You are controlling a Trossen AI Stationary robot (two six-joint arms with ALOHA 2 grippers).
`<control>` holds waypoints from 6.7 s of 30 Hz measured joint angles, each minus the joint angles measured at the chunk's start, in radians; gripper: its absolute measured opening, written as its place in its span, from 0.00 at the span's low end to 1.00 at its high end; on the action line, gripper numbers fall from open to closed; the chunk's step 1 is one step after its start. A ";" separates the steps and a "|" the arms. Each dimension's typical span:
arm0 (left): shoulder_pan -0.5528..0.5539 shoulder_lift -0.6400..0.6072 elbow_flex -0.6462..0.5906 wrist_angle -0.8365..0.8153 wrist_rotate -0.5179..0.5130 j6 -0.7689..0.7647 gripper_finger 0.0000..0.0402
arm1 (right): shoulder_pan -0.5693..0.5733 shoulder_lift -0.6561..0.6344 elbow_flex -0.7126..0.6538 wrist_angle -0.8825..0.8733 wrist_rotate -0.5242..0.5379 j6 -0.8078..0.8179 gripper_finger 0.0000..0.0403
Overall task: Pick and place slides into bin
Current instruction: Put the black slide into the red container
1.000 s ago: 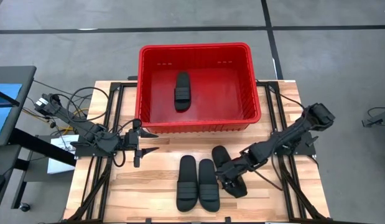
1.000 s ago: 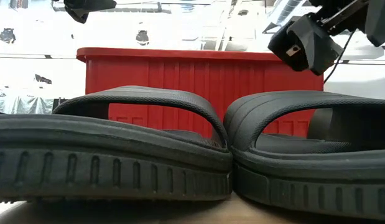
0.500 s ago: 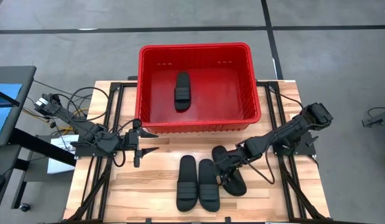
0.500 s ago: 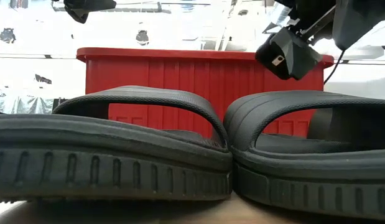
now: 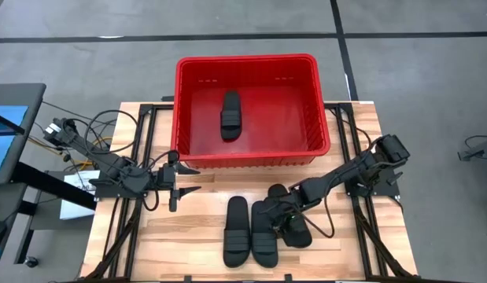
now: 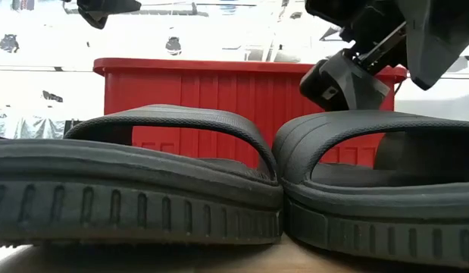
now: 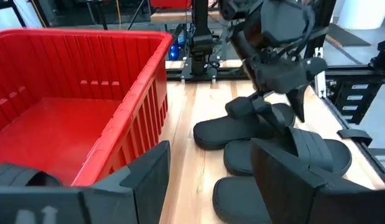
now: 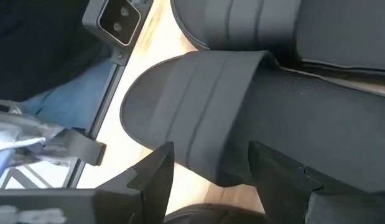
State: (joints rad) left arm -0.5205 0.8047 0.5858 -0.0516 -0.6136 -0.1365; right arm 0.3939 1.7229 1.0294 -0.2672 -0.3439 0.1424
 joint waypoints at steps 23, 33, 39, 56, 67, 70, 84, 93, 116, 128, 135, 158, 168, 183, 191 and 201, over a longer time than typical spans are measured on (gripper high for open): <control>0.000 0.000 0.000 -0.001 0.000 -0.018 0.53 | -0.003 0.000 -0.001 0.013 -0.035 0.015 0.47; 0.000 0.000 -0.001 -0.002 0.007 -0.045 0.53 | -0.025 0.000 -0.002 0.019 -0.011 0.069 0.46; 0.000 0.000 -0.001 -0.002 0.008 -0.045 0.53 | -0.002 0.000 -0.002 0.022 0.035 0.121 0.44; 0.000 0.000 -0.001 0.000 0.009 -0.096 0.53 | 0.043 0.175 0.003 0.163 -0.049 0.203 0.36; 0.000 0.000 -0.001 -0.001 0.068 -0.102 0.53 | 0.079 0.093 0.005 0.124 0.068 0.212 0.02; 0.000 0.000 -0.001 -0.001 0.079 -0.105 0.53 | 0.100 0.080 0.039 0.058 0.115 0.230 0.02; 0.000 0.006 -0.001 0.033 0.128 -0.221 0.53 | 0.165 0.076 0.392 -0.270 0.254 0.172 0.00; -0.031 0.203 0.027 0.284 0.237 -0.009 0.53 | 0.165 0.074 0.568 -0.370 0.227 0.173 0.00; -0.191 0.601 0.327 0.286 -0.137 0.618 0.53 | 0.084 0.068 0.619 -0.469 0.154 0.269 0.00; -0.354 0.622 0.417 0.298 -0.308 0.929 0.53 | -0.069 -0.082 0.619 -0.473 0.098 0.189 0.00; -0.281 0.622 0.417 0.309 -0.262 1.087 0.53 | -0.145 -0.143 0.620 -0.472 0.092 0.172 0.00; -0.090 0.643 0.415 0.370 0.007 1.166 0.53 | -0.233 -0.134 0.619 -0.495 -0.085 0.033 0.00; -0.071 0.811 0.415 0.656 -0.065 1.416 0.53 | -0.233 -0.134 0.619 -0.503 -0.085 0.029 0.00; -0.085 0.845 0.415 0.759 -0.174 1.498 0.07 | -0.241 -0.134 0.620 -0.517 -0.085 -0.016 0.02; -0.093 0.844 0.415 0.753 -0.259 1.496 0.07 | -0.252 -0.134 0.620 -0.490 -0.063 0.034 0.18; -0.096 0.842 0.415 0.739 -0.315 1.497 0.07 | -0.254 -0.134 0.620 -0.493 -0.061 0.087 0.52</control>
State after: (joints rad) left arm -0.6163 1.6470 1.0004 0.6872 -0.9286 1.3602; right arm 0.1398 1.5890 1.6493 -0.7606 -0.4051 0.2298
